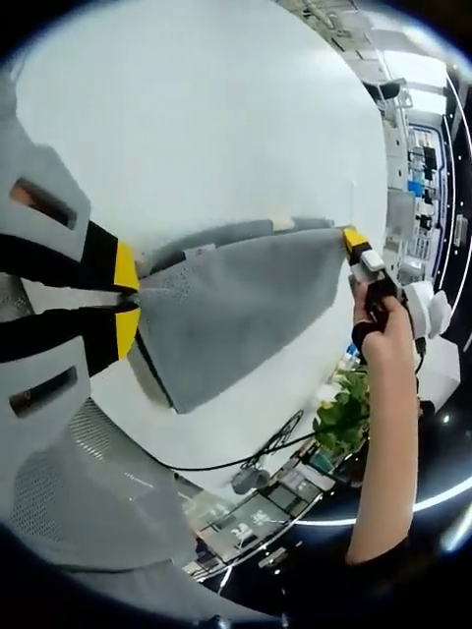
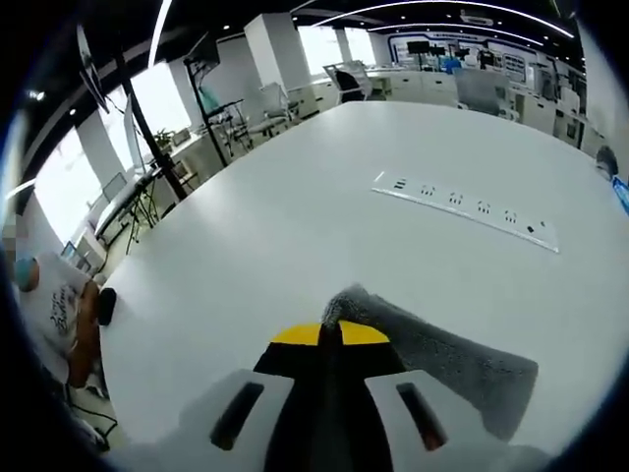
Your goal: Fold the towel on the table until its edges align and the towel forms a compact rectangular stack.
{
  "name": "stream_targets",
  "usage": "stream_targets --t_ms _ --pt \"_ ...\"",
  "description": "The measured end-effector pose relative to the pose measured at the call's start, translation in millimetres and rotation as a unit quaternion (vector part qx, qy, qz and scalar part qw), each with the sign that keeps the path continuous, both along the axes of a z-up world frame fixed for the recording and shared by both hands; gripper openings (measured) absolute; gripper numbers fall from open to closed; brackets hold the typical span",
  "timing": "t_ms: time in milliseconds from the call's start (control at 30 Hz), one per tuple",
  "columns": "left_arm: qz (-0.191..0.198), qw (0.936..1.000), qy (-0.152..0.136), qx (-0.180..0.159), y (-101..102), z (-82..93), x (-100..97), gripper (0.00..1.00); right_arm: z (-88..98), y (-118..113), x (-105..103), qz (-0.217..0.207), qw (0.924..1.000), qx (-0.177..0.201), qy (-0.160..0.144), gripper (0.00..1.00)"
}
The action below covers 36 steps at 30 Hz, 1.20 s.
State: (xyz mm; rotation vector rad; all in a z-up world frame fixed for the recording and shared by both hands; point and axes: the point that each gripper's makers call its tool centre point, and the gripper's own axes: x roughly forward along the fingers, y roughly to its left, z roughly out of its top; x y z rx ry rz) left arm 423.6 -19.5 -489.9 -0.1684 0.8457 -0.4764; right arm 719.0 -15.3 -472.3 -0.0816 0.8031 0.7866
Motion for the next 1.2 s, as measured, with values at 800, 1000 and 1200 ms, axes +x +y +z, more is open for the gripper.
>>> stream_targets --t_ms 800,1000,1200 --pt "0.039 0.9985 -0.032 -0.018 12.3 16.7 41.3 0.23 23.6 -20.6 -6.4 0.025 0.9990 -0.001 -0.037 0.09" --pt "0.017 0.9995 -0.026 -0.004 8.1 9.6 49.3 0.23 24.2 -32.3 -8.8 0.026 0.9989 -0.004 -0.040 0.09" --pt "-0.009 0.9994 -0.014 0.029 3.7 -4.6 43.9 0.24 27.7 -43.4 -13.6 0.028 0.9986 -0.007 -0.045 0.10"
